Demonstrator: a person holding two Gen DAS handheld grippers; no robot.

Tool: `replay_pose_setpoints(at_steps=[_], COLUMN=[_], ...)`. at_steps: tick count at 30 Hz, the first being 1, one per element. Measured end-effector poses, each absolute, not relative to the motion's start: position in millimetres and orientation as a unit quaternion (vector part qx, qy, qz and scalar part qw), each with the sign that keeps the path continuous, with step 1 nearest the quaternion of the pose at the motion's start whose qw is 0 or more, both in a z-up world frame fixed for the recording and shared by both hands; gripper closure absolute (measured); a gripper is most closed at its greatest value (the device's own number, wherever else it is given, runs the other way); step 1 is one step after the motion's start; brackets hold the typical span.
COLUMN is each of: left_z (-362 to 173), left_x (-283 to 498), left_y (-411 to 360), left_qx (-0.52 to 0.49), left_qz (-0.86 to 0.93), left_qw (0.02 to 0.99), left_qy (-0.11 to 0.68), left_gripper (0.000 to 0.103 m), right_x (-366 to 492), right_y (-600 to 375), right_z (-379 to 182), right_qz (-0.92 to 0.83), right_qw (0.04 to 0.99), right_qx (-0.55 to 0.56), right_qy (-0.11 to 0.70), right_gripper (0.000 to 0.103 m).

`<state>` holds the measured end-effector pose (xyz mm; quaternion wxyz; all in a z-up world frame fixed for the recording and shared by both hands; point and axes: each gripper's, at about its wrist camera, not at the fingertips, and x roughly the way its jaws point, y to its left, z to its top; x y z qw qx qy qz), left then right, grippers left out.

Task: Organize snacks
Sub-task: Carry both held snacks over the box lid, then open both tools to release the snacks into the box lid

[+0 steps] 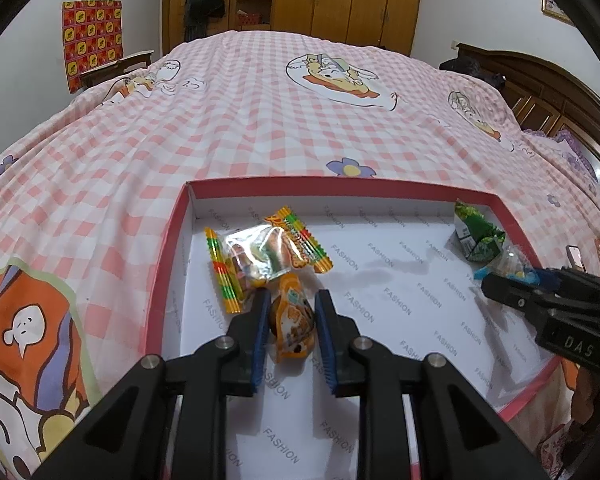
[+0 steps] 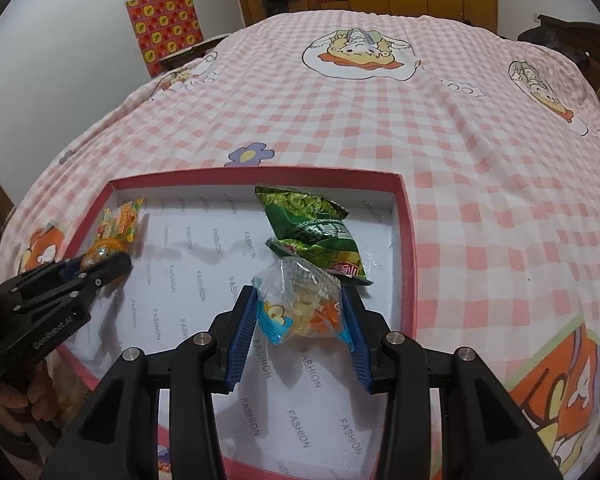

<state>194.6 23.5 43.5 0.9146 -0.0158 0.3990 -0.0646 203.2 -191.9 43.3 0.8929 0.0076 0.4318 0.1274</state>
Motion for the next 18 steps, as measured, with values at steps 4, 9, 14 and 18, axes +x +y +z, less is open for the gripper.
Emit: replay_pose_setpoints(at_steps=[4,9,14,18], left_z=[43.5,43.5,45.0,47.6], left_x=[194.4,194.4,192.1,187.4], left_y=[23.9,24.0,22.6,18.8], left_qx=[-0.015,-0.015,-0.016,-0.008], left_qz=[-0.064,-0.066,-0.071,-0.079], left_qw=[0.915,0.915,0.915,0.913], left_qy=[0.398,0.398,0.397,0.401], left_gripper=[0.079,0.08,0.072,0.06], right_x=[204.8,205.6,206.6,207.0], right_y=[-191.3,-188.4,-189.2,-190.7], right_z=[41.6,39.1,39.2,40.9], right_qz=[0.124,0.12,0.121,0.128], right_qw=[0.892,0.891,0.89,0.891], right_qx=[0.004,-0.002,0.002,0.014], right_qy=[0.434,0.438,0.439,0.436], right_gripper=[0.059,0.059,0.059,0.055])
